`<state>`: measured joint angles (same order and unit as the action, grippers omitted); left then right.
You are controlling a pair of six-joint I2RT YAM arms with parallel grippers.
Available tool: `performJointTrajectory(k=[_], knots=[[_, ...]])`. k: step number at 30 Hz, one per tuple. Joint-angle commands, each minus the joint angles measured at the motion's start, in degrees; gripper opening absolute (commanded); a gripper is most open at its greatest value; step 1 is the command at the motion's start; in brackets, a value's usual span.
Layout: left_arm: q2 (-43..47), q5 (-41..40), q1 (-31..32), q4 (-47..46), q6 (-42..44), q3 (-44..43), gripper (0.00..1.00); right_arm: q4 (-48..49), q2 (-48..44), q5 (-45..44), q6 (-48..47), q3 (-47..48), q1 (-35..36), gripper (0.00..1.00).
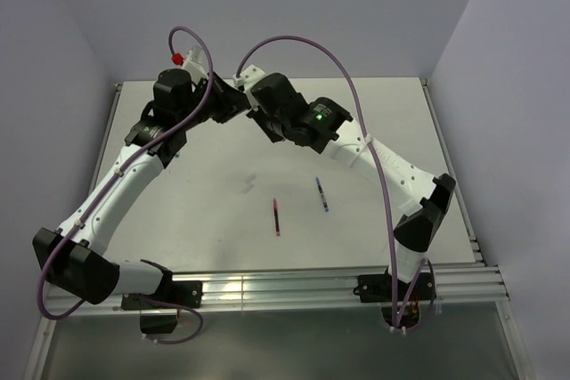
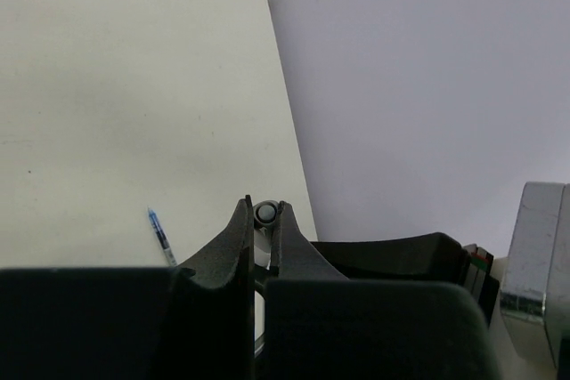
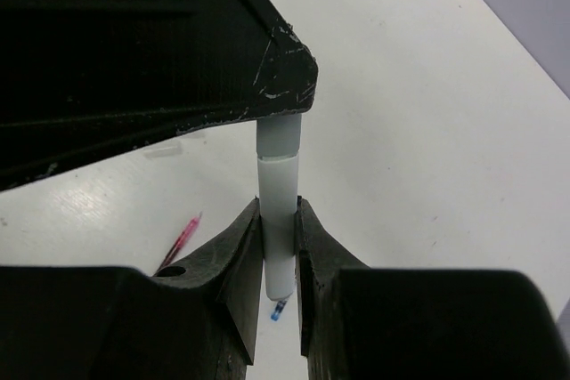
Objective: Insert the pens into the pen caps
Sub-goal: Press the pen cap onto the pen.
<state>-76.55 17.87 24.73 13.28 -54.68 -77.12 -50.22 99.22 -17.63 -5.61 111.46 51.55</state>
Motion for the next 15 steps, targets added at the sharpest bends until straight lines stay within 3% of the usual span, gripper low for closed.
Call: performJointTrajectory(k=[1, 10, 15], knots=[[-0.6, 1.0, 1.1, 3.6, -1.8, 1.5, 0.00, 9.1, 1.7, -3.9, -0.1, 3.9, 0.9, 0.00], [-1.4, 0.9, 1.0, 2.5, -2.0, 0.3, 0.00, 7.2, 4.9, -0.5, 4.3, 9.5, 1.2, 0.00], [-0.8, 2.2, 0.9, 2.4, 2.2, -1.9, 0.00, 7.4, 3.4, 4.0, 4.4, 9.2, 0.7, 0.00]])
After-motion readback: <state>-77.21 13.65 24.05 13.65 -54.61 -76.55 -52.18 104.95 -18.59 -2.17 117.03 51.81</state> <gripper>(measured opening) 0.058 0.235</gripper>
